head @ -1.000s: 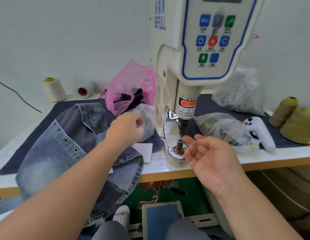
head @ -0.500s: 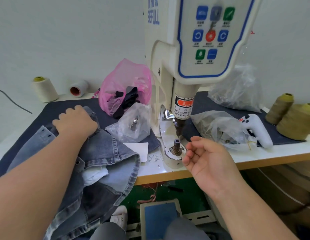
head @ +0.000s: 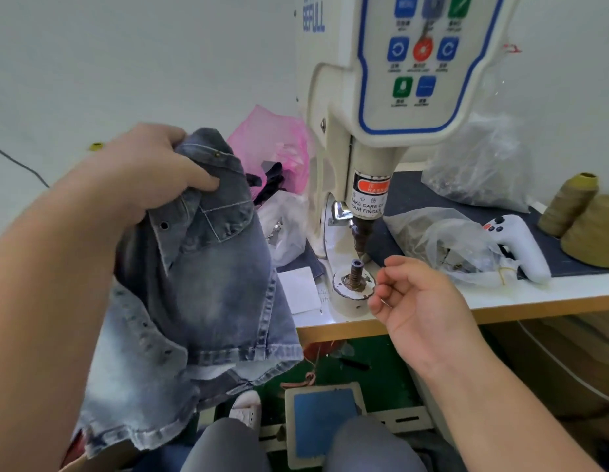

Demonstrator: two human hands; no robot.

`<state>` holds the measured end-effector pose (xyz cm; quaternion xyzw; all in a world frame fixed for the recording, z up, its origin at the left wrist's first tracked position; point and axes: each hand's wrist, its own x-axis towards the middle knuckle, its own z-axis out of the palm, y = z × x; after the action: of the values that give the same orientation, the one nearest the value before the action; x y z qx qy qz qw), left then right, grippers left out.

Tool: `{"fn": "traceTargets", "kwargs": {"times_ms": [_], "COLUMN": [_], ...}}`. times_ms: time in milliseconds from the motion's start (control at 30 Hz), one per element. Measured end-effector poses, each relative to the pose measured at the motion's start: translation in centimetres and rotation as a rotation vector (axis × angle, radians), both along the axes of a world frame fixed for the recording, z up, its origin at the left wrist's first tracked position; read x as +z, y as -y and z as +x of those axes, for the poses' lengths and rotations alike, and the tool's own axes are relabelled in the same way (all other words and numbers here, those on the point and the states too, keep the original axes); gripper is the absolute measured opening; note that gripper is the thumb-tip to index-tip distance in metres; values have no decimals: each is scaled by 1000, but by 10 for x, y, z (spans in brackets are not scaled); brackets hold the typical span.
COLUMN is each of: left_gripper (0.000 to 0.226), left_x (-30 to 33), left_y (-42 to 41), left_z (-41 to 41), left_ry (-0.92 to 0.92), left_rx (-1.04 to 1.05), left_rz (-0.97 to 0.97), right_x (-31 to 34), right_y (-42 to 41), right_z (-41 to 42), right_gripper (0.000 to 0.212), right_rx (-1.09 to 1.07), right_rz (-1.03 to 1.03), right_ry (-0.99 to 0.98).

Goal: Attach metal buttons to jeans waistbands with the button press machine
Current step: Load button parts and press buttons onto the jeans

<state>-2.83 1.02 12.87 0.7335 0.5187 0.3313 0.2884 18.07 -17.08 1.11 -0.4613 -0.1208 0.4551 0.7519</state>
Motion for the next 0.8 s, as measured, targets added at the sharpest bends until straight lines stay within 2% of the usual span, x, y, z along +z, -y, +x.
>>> {"fn": "traceTargets", "kwargs": {"times_ms": [100,200,267,333,433,567,633,700,800], "left_gripper": [28,38,48,44,46,55,58,61,61], "left_x": [14,18,12,2,-20,-45,-55,-63,-71], "left_y": [34,62,72,79,88,84,81,78,76], "left_z": [-7,-8,-7,0,17,38,45,50,59], "left_ry": [204,256,261,296,421,516,539,539,528], "left_rx": [-267,-523,-671,-806,-985,-988,-984,-969,-930], "left_rz": [-226,-356,-445,-563,-750,-828,-839,-852,-863], "right_x": [-1,1,3,6,5,1,-3,-7,-14], "right_y": [4,9,14,17,20,29,36,40,40], "right_z": [-2,-5,-8,-11,-14,-5,4,12,23], "right_gripper": [19,23,20,11,25,36,42,45,40], "right_rx": [-7,11,115,291,450,600,639,597,395], "right_rz": [16,60,135,184,159,286,327,273,88], "right_ry": [40,77,74,153,361,230,234,366,579]}}
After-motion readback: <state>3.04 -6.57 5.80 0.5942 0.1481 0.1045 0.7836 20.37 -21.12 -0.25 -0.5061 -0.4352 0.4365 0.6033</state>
